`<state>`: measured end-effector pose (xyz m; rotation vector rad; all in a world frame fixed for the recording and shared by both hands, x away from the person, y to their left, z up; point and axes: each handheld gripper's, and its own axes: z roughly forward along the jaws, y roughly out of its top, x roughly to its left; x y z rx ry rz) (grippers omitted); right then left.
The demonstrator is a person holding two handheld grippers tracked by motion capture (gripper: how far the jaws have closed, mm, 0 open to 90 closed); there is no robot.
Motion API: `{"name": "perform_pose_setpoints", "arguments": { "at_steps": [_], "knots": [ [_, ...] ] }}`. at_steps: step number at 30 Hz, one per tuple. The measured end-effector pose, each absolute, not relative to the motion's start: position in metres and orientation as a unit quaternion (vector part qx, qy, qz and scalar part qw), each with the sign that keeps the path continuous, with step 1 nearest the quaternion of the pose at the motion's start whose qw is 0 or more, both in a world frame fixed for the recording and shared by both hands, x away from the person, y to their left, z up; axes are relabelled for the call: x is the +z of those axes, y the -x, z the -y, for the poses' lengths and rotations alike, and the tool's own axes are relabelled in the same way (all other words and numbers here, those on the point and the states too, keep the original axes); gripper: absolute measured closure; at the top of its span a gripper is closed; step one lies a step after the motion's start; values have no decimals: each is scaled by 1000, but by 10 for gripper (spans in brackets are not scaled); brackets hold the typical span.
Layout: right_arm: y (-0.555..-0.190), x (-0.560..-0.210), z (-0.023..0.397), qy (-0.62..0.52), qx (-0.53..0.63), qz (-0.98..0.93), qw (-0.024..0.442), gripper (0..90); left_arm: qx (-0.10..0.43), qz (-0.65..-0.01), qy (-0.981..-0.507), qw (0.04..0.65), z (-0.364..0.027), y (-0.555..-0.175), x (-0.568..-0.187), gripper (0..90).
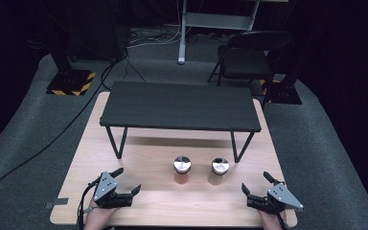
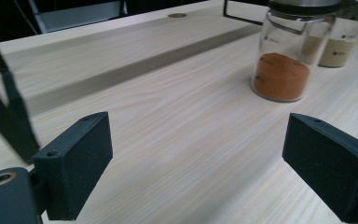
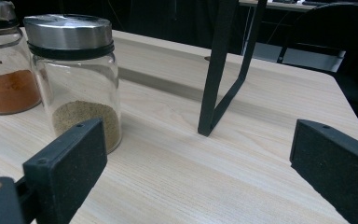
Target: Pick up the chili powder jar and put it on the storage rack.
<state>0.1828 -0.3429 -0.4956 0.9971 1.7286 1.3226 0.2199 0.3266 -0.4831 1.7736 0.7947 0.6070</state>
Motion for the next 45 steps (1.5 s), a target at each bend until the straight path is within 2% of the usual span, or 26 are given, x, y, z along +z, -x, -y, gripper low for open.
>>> {"name": "perform_pose_setpoints", "arguments": {
  "at_steps": [10, 19, 32, 41, 45],
  "knots": [
    [-183, -496, 344, -387, 516, -673, 363, 33, 232, -302, -767, 516, -295, -238, -477, 84],
    [-183, -496, 345, -385, 517, -672, 363, 34, 214, -274, -782, 518, -252, -259, -475, 83],
    [-183, -496, 345, -384, 518, -673, 362, 35, 225, -267, -796, 495, -202, -276, -469, 92],
    [-183, -496, 345, -383, 518, -673, 362, 35, 218, -271, -796, 495, -185, -289, -468, 130],
    [-183, -496, 345, -383, 518, -674, 362, 35, 215, -270, -799, 493, -177, -293, -467, 178]
  ]
}}
